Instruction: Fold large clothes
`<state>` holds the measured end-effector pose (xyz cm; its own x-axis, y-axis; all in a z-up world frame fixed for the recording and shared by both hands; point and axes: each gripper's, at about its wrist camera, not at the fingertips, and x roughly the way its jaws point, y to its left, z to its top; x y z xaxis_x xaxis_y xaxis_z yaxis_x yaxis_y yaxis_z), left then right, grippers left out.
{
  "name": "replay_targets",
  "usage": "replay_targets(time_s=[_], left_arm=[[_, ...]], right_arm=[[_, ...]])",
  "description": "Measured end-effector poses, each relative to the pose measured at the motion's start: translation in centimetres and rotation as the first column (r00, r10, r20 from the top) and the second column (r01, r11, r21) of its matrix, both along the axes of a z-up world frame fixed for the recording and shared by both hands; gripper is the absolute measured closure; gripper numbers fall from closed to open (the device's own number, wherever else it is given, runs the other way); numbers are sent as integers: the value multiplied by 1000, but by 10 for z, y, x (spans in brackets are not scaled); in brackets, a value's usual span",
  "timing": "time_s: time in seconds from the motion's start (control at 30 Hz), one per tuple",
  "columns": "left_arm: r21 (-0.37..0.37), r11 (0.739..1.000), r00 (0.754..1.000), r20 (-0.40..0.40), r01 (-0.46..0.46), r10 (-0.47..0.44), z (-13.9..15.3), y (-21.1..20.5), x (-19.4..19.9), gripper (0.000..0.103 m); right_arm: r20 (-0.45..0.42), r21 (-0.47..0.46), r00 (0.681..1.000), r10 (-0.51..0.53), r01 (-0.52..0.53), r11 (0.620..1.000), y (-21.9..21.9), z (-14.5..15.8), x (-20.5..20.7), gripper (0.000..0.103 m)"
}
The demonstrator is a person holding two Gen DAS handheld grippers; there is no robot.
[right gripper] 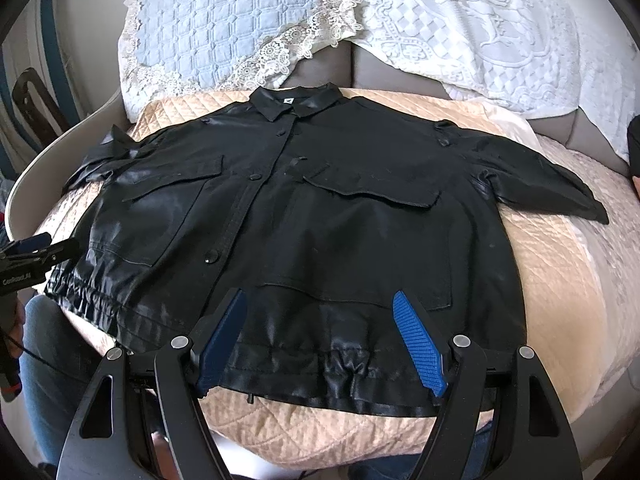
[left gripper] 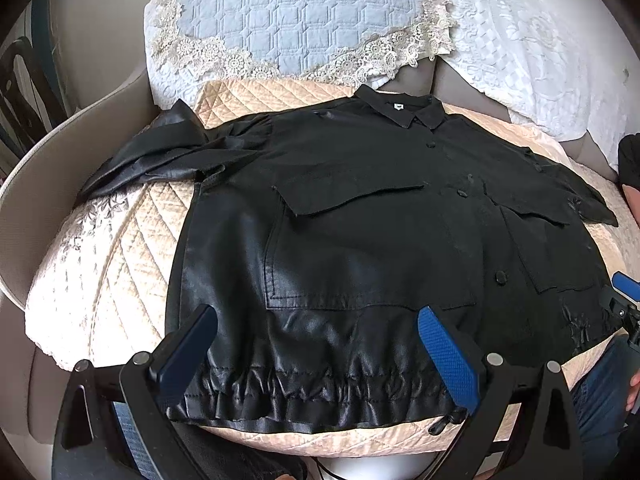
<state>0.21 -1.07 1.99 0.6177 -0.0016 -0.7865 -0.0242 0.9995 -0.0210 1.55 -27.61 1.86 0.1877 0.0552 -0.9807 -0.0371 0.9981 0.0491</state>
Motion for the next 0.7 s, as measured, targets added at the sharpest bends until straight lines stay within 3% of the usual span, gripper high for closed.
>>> replay_targets(time_s=[0.7], left_arm=[[6,1000,1000,-17,-8,8,-11,0,0,1]], right_arm=[[-13,-1,1000,3,-3,1000,0,-6,2,27]])
